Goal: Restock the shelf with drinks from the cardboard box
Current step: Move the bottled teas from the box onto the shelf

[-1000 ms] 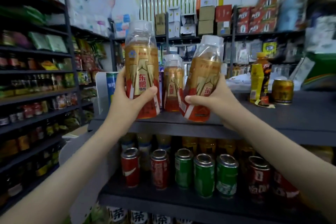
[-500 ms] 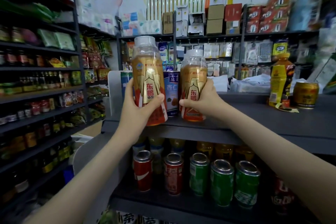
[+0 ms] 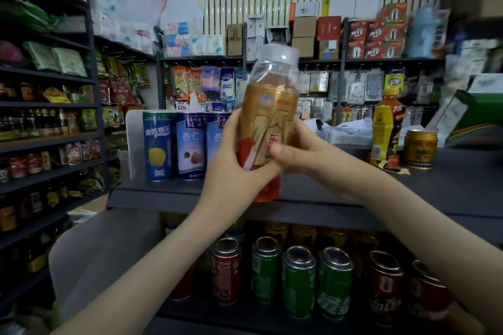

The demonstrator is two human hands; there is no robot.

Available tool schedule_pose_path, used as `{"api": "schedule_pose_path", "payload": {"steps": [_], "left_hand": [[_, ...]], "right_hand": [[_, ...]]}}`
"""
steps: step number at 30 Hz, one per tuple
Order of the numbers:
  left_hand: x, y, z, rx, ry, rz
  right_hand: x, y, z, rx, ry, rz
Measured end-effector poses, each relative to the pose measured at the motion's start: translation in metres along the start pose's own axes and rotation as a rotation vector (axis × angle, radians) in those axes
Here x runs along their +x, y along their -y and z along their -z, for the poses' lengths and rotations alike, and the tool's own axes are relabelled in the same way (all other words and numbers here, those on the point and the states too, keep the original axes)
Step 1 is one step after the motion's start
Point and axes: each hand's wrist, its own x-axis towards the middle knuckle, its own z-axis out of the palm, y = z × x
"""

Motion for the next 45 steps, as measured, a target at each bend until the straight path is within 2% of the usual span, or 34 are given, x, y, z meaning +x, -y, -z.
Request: {"api": "schedule_pose_path", "payload": {"steps": [4, 5, 8, 10, 12, 15, 17, 20, 24, 28, 30, 35, 42, 45], "left_hand": [[0.008, -0.016, -0.036, 0.205, 0.096, -0.099], [0.015, -0.017, -0.039, 0.32, 0.106, -0.148], [0.039, -0.008, -0.037, 0.823, -0.02, -0.477], [0.048, 0.002, -0.024, 0.954, -0.058, -0.62], [0.052, 0.014, -0.007, 1.058, -0.071, -0.673], [0.06, 0.037, 0.021, 1.275, 0.027, -0.732], [0.065, 0.048, 0.035, 1.373, 0.146, -0.762], [0.068, 0.062, 0.045, 1.42, 0.286, -0.776], [0.072, 0.071, 0.046, 1.404, 0.328, -0.828], [0.079, 0.076, 0.047, 1.342, 0.34, -0.871], [0.08, 0.078, 0.046, 1.299, 0.342, -0.884], [0.081, 0.082, 0.045, 1.256, 0.341, -0.882], [0.083, 0.087, 0.043, 1.223, 0.343, -0.898], [0.085, 0.089, 0.04, 1.194, 0.335, -0.91]], "right_hand": [[-0.016, -0.001, 0.026, 0.088, -0.045, 0.023], [-0.016, -0.003, 0.035, 0.096, -0.062, 0.003], [-0.005, -0.015, 0.058, 0.057, -0.113, -0.091], [0.009, -0.028, 0.072, -0.012, -0.149, -0.166], [0.025, -0.042, 0.086, -0.034, -0.178, -0.248], [0.052, -0.065, 0.103, -0.085, -0.211, -0.327], [0.071, -0.076, 0.107, -0.214, -0.214, -0.319], [0.096, -0.087, 0.106, -0.429, -0.208, -0.266], [0.131, -0.105, 0.093, -0.555, -0.213, -0.152], [0.149, -0.121, 0.09, -1.112, -0.229, -0.01], [0.147, -0.122, 0.091, -1.253, -0.191, -0.002], [0.154, -0.124, 0.099, -1.221, -0.118, -0.079], [0.161, -0.133, 0.104, -1.388, -0.187, 0.061], [0.167, -0.132, 0.098, -1.202, -0.153, 0.042]]}}
